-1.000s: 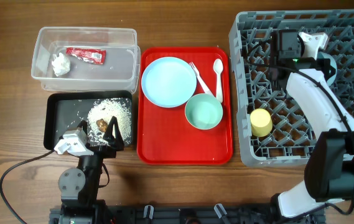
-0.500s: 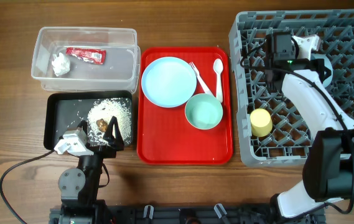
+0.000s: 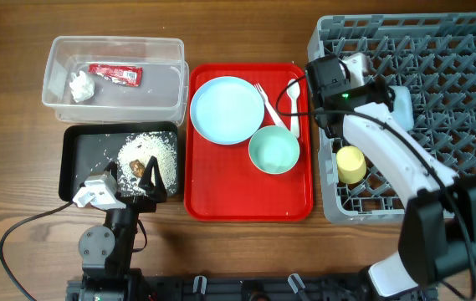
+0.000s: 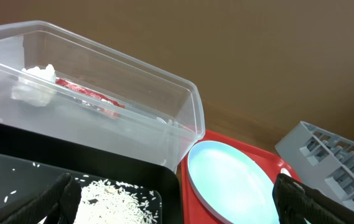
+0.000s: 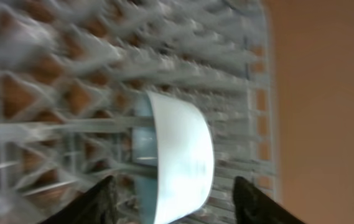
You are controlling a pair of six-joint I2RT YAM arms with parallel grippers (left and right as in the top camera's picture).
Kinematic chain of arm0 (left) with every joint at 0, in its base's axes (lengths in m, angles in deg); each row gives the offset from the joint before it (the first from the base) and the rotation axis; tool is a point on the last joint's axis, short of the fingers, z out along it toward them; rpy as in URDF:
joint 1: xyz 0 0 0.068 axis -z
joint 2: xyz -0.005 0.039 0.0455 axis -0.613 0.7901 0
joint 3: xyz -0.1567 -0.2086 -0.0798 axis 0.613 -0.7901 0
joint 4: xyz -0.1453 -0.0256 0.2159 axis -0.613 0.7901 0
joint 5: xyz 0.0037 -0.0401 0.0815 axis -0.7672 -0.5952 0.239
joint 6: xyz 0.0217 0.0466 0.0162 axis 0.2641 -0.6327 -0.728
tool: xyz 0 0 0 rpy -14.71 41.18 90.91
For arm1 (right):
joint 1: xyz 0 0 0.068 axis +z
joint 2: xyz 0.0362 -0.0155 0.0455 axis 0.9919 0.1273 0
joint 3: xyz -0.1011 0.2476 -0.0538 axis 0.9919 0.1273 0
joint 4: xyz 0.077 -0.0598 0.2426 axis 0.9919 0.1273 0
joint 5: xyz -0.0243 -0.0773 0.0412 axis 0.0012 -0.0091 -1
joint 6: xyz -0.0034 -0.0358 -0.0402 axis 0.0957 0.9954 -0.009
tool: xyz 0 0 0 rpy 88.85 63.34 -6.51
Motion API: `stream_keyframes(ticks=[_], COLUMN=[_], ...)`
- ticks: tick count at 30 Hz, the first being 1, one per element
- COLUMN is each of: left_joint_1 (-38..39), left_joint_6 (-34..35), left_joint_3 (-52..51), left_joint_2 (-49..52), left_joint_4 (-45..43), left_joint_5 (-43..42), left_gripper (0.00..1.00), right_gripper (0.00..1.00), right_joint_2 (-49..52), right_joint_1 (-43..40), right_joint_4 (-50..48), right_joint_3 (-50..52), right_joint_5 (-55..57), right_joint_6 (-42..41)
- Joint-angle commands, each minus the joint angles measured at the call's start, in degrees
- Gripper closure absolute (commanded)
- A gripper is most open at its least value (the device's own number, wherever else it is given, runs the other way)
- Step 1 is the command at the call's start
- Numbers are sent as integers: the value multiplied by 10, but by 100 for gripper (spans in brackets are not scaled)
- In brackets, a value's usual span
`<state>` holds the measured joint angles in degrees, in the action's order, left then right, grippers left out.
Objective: Sort waste into correct bins and load items into the dishwasher rack
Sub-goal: 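Place the light-blue bowl into the dish rack with the right gripper, then grasp the green bowl with the right gripper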
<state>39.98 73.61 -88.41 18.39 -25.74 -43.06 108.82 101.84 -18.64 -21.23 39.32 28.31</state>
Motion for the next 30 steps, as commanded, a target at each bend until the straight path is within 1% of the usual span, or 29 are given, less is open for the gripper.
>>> stream_keyframes(ticks=[1,2,3,4,5,6,8,9,11,13,14,16,17,18,20,23,24,25,26,27,28,30], left_joint_1=[-3,-3,-3,-3,-3,-3,-3,-3,-3,-3,-3,-3,-3,-3,-3,-3,-3,-3,-3,-3,-3,-3], left_joint_6=[-3,-3,-3,-3,-3,-3,-3,-3,-3,-3,-3,-3,-3,-3,-3,-3,-3,-3,-3,-3,-3,-3], left_joint_3=[-5,-5,-5,-5,-5,-5,-5,-5,-5,-5,-5,-5,-5,-5,-5,-5,-5,-5,-5,-5,-5,-5], left_joint_2=[-5,-5,-5,-5,-5,-5,-5,-5,-5,-5,-5,-5,-5,-5,-5,-5,-5,-5,-5,-5,-5,-5], left_joint_4=[-3,-3,-3,-3,-3,-3,-3,-3,-3,-3,-3,-3,-3,-3,-3,-3,-3,-3,-3,-3,-3,-3], left_joint_5=[-5,-5,-5,-5,-5,-5,-5,-5,-5,-5,-5,-5,-5,-5,-5,-5,-5,-5,-5,-5,-5,-5], left_gripper=[0,0,0,0,0,0,0,0,0,0,0,0,0,0,0,0,0,0,0,0,0,0], right_gripper=[38,39,43,45,50,51,53,55,54,53,50,48,44,44,44,50,63,74,82,87,95,96], right_joint_2=[-67,-73,-75,-74,-72,-71,-71,-69,-63,-51,-44,-29,-14,10,59,114,124,133,138,141,141,133], right_joint_1=[20,21,22,22,22,23,24,35,47,60,65,68,67,66,66,66,66,66,67,66,66,66], right_joint_4=[24,33,42,54,70,84,108,122,135,133,128,124,123,117,108,94,94,95,97,97,99,112], right_joint_3=[-41,-45,-49,-50,-50,-50,-49,-47,-47,-47,-47,-47,-47,-47,-47,-47,-47,-47,-47,-47,-47,-47], right_joint_5=[-260,-335,-396,-472,-566,-630,-707,-720,-682,-640,-615,-546,-501,-477,-478,-464,-465,-472,-479,-482,-482,-455], right_joint_6=[-5,-7,-24,-60,-87,-100,-114,-124,-157,-170,-169,-172,-174,-168,-152,-153,-153,-154,-155,-155,-155,-158])
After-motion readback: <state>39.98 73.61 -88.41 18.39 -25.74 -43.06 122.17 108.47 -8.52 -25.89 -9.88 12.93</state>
